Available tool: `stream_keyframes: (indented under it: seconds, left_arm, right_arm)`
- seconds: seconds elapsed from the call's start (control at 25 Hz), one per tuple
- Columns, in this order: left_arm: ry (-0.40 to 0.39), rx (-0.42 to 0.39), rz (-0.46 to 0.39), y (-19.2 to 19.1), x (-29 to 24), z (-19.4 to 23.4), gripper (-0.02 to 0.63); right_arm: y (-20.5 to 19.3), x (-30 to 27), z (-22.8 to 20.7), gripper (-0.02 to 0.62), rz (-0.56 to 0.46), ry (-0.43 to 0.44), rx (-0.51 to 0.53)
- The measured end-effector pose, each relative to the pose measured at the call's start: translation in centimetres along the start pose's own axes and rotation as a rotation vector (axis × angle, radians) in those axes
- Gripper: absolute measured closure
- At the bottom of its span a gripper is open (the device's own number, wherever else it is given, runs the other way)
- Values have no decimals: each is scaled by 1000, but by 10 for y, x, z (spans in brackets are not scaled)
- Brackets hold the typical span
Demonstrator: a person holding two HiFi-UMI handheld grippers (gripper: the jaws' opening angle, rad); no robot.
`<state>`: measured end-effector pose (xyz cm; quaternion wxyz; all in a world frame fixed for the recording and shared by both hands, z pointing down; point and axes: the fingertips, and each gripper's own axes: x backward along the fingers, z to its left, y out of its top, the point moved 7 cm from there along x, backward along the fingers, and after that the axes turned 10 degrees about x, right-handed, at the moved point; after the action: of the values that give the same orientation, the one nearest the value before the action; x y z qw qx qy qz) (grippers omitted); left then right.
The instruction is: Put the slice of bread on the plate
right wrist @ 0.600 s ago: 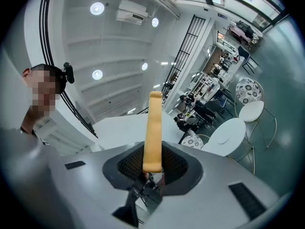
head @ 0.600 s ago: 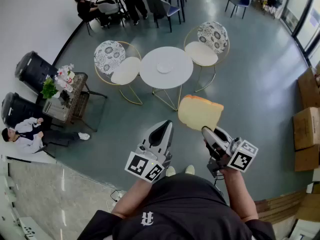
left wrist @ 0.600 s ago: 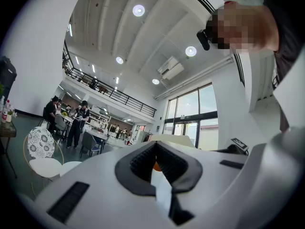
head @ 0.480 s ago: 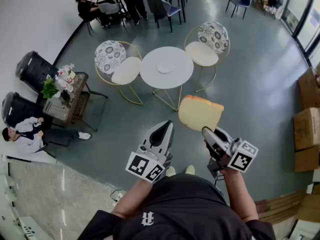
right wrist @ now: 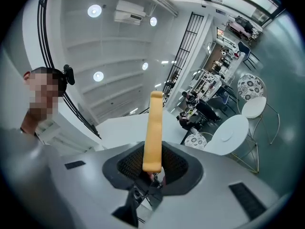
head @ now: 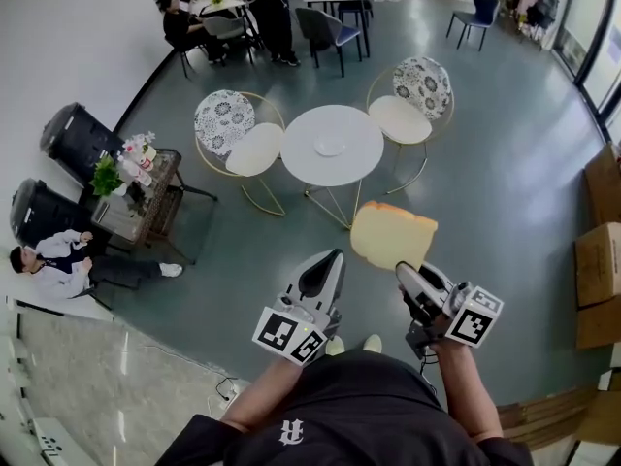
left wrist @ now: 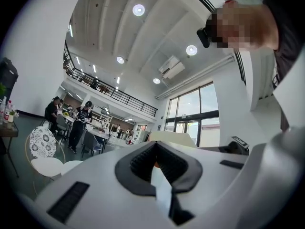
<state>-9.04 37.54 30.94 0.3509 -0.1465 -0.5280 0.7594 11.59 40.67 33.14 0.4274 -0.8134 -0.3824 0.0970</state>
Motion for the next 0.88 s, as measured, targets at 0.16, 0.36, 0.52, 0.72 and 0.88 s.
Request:
stream_keyframes:
  seconds: [0.16, 0.36, 0.52, 0.72, 0.88]
  left_arm:
    - [8, -16, -7, -2, 0, -3, 600]
    - [16, -21, -10, -3, 0, -3, 600]
    - [27, -22, -9, -5, 0, -5, 600]
    - [47, -30, -5, -9, -2, -10, 600]
    - [60, -41, -7, -13, -8, -15, 600]
  right_arm:
    - [-1, 5, -3, 501, -2, 4, -10]
    - [0, 5, -3, 500, 0, 4, -15]
    - [1, 9, -5, 500, -2, 5, -18]
    - [4, 16, -8, 500, 2, 6, -15]
    - [7, 19, -16, 500, 18, 10, -17]
